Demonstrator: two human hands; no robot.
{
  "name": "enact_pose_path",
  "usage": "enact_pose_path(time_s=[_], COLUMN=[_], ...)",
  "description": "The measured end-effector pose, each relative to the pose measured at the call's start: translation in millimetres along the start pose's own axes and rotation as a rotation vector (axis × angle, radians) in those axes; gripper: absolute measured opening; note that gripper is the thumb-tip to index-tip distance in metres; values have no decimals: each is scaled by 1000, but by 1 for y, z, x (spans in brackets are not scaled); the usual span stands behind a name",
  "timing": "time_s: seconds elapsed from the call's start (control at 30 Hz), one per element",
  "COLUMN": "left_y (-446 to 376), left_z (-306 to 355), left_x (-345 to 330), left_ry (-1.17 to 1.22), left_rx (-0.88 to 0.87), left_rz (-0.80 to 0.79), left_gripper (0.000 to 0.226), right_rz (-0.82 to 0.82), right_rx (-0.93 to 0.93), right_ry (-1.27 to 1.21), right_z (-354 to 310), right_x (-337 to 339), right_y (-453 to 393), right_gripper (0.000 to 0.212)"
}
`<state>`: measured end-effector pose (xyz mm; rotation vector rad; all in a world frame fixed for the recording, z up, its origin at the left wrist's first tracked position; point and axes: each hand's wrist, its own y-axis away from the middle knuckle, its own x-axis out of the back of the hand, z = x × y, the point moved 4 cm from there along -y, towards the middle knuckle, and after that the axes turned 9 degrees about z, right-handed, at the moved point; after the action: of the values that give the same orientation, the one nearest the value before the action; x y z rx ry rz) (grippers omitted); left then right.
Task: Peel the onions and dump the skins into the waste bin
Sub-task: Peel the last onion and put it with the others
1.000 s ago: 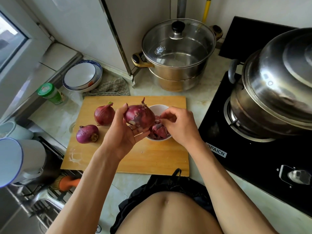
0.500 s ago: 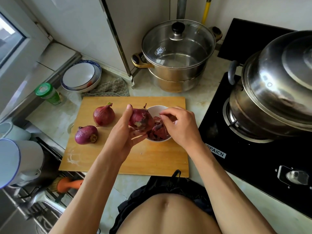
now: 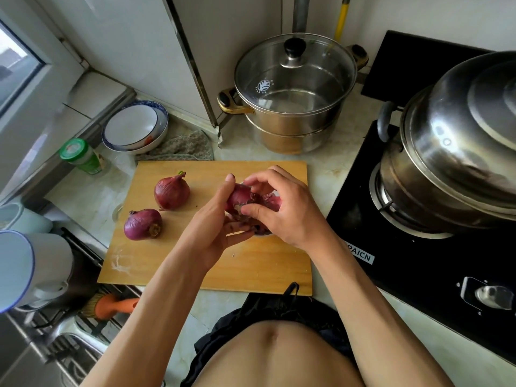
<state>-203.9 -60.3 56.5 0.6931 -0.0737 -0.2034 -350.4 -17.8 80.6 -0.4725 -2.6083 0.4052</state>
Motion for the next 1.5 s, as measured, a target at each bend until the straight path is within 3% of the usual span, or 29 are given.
enact_pose_path(time_s=[0.6,0.83,1.13,1.33,1.5], left_y=[1,3,3,7,10], left_z=[1,2,3,7,8], left_x=[-5,-7,-7,-8,-3], left_ry=[41,71,58,175,274], left_rx=[71,70,69,-33,-156], left_rz=[23,17,19,9,13], left_gripper=[47,54,51,47,64], right_rz=[63,127,159,186,121], right_rx=[56,50,50,-73,-121], right_ry=[-21,-46,-54,-99,-93], right_z=[6,6,8,19,18], right_x=[-1,4,5,10,9], right_y=[2,2,2,6,8], right_gripper=[22,32,25,29,42])
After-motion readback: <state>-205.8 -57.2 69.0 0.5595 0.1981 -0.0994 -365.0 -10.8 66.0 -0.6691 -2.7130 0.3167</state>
